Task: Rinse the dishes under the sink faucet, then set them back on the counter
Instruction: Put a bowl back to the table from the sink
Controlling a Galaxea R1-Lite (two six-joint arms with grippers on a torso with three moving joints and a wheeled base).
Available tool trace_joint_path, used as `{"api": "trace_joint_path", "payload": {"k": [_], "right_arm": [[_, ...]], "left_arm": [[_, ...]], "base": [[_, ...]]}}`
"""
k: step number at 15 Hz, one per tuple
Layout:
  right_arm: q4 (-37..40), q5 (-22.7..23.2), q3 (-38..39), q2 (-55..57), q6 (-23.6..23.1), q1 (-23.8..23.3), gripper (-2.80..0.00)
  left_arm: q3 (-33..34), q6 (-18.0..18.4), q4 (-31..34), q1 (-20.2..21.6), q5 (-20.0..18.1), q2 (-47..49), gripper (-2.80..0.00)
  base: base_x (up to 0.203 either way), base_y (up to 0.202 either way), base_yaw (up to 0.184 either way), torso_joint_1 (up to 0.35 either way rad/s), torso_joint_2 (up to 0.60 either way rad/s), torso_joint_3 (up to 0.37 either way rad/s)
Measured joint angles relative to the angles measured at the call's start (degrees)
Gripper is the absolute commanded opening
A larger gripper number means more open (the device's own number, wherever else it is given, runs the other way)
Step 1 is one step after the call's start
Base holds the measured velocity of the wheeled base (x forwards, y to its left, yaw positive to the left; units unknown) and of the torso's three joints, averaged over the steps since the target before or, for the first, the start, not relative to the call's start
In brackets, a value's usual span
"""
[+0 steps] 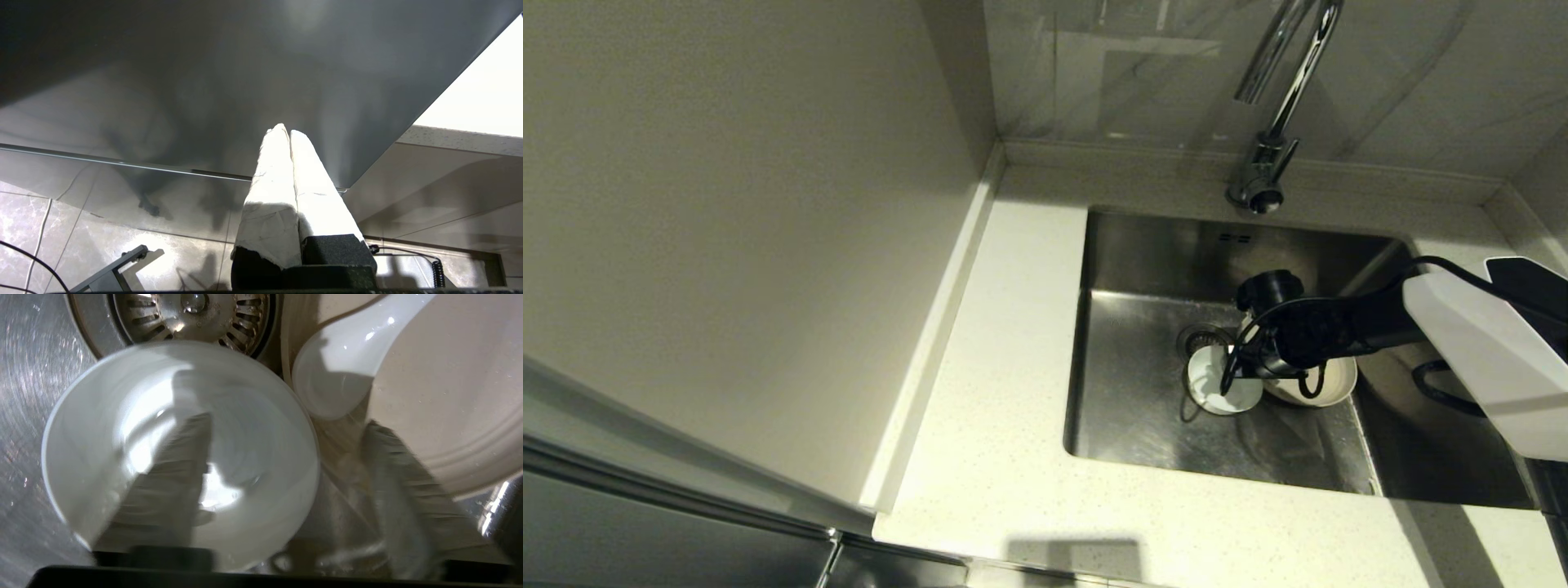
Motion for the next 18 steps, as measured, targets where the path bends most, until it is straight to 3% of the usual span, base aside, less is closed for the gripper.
{"api": "trace_joint_path", "payload": {"k": [11, 18], "right_arm": [[0.22, 0.35, -1.74, 1.14, -1.16, -0.16, -2.8], [0.69, 0.22, 2.51, -8.96, -1.32, -2.1, -2.8]], "left_arm": [[0.0, 0.0, -0.02, 0.0, 0.01, 0.0, -2.8], [0.0, 0.0, -0.02, 0.0, -0.01, 0.0, -2.8]], "base": [[0.0, 0.0, 0.0, 0.0, 0.0, 0.0], [0.0, 0.0, 0.0, 0.0, 0.0, 0.0]]}}
